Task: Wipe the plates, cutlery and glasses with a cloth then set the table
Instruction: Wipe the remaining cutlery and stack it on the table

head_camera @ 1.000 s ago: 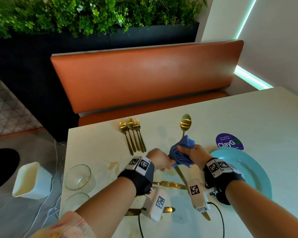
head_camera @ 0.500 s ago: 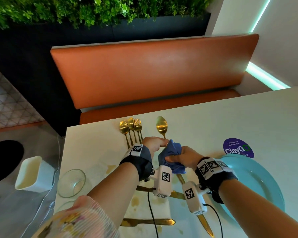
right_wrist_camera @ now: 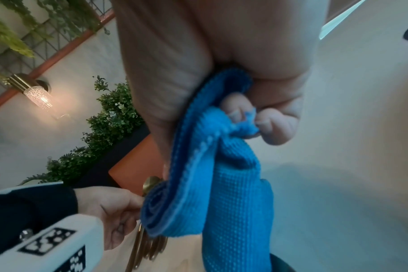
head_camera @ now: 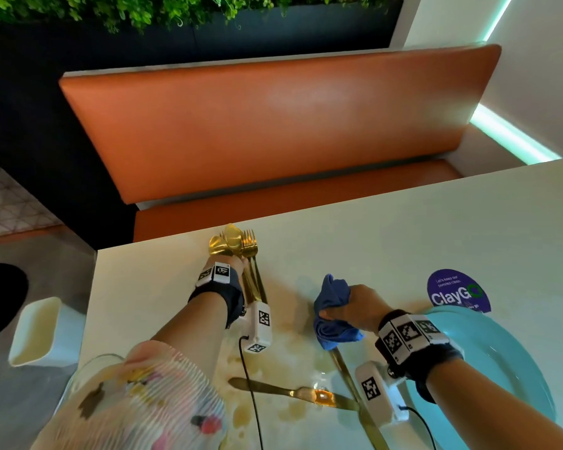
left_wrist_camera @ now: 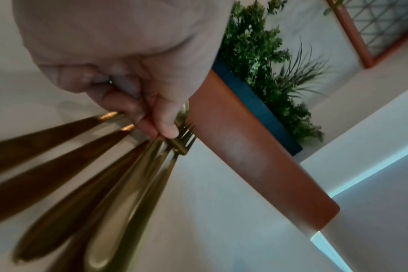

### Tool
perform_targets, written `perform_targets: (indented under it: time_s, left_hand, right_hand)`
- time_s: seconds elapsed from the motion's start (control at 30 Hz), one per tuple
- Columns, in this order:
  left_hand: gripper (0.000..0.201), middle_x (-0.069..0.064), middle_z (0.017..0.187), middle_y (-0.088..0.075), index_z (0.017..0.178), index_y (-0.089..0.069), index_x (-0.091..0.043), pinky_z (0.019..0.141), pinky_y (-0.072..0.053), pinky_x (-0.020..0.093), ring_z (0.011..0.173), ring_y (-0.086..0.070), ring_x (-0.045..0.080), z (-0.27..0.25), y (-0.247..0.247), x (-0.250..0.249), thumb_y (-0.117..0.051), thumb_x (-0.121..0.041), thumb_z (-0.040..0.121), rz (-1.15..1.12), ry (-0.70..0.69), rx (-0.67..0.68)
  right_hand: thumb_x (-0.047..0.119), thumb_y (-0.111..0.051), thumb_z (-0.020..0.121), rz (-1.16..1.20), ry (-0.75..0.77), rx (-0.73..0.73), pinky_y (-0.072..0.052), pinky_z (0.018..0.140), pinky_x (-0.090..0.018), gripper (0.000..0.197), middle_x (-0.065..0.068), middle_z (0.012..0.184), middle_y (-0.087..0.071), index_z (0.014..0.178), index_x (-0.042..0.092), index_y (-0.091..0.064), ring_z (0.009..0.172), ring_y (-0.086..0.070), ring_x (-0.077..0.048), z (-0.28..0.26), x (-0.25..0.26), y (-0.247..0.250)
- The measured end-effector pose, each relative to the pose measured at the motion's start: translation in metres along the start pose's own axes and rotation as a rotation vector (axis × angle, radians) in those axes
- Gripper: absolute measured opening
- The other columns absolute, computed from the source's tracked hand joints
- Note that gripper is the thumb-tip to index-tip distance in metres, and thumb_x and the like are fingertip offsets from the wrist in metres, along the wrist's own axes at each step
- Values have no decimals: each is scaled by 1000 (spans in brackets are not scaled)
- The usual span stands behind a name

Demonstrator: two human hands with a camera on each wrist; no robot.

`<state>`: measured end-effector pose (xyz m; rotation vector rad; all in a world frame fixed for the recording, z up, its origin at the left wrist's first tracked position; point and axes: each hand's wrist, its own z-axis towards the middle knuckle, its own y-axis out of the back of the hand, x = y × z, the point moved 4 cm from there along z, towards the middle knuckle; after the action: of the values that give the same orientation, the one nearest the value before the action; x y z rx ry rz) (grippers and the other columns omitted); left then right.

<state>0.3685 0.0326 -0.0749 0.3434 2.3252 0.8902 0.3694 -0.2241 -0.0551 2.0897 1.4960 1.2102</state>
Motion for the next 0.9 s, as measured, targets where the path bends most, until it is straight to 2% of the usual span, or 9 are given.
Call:
perform_targets:
  time_s: [0.07, 0.2, 0.33, 0.43, 0.47, 0.57, 0.67, 0.77, 0.9]
  left_hand:
    - [25, 9, 117, -64, 111, -61, -14, 95, -49, 37, 106, -62, 30, 8, -4, -2, -53, -30, 95, 51, -7, -29]
    - [16, 8, 90, -61, 92, -56, -13, 75, -48, 34, 83, -60, 30, 17, -7, -4, -55, -29, 90, -41, 25, -127]
    - [23, 7, 95, -67, 87, -60, -12, 78, -53, 34, 80, -62, 28, 19, -16, 3, -58, -36, 88, -30, 50, -149]
    - [34, 9, 93, -68, 70, -52, -12, 68, -45, 31, 73, -57, 25, 7, -18, 5, -64, -40, 86, -1, 39, -128]
    - [34, 10, 95, -68, 73, -54, -11, 67, -42, 30, 73, -55, 25, 2, -17, 6, -65, -41, 85, 20, 22, -115]
    - [38, 10, 109, -67, 103, -63, -7, 69, -40, 29, 83, -58, 26, -22, -14, 11, -63, -42, 87, 67, -2, -73]
    - [32, 11, 114, -66, 105, -64, -8, 71, -40, 27, 97, -63, 29, -53, -16, 26, -64, -34, 87, 56, -25, -43]
    - [18, 12, 97, -64, 81, -55, -9, 68, -38, 25, 79, -53, 26, -90, -27, 48, -62, -24, 87, 9, -26, -19]
    - [43, 3, 58, -40, 55, -34, -11, 51, -33, 24, 54, -39, 21, -130, -47, 79, -58, -21, 89, 29, -49, 40]
  right_hand:
    - [40, -69, 79, 7, 2, -9, -50, 84, -36, 48, -17, 106, -67, 105, 1, -63, 97, -63, -29, 4, 2, 4]
    - [39, -69, 80, 19, -3, -17, -50, 90, -39, 48, -18, 109, -66, 108, 0, -63, 101, -62, -29, 10, 7, 8]
    - [38, -71, 78, 51, -13, -40, -51, 90, -38, 48, -16, 109, -66, 108, 2, -63, 100, -62, -28, 6, 10, 10]
    - [38, -71, 78, 79, -13, -69, -51, 87, -37, 47, -15, 108, -66, 107, 2, -63, 90, -60, -25, -4, 13, 13]
    - [38, -71, 78, 83, -13, -78, -51, 85, -36, 46, -15, 107, -66, 106, 3, -63, 87, -58, -24, -10, 14, 14]
    - [38, -71, 78, 98, -1, -113, -48, 74, -32, 39, -11, 95, -63, 96, 6, -61, 83, -56, -22, -32, 17, 18]
    - [37, -72, 78, 150, 0, -148, -44, 73, -30, 42, -8, 89, -60, 100, 3, -62, 83, -56, -23, -58, 16, 18]
    - [38, -73, 77, 182, -23, -193, -43, 71, -30, 51, -12, 88, -61, 104, -4, -61, 80, -56, -24, -82, 8, 11]
    - [39, -72, 76, 192, -41, -201, -42, 70, -30, 55, -15, 91, -63, 106, -6, -61, 79, -56, -24, -115, -6, -9]
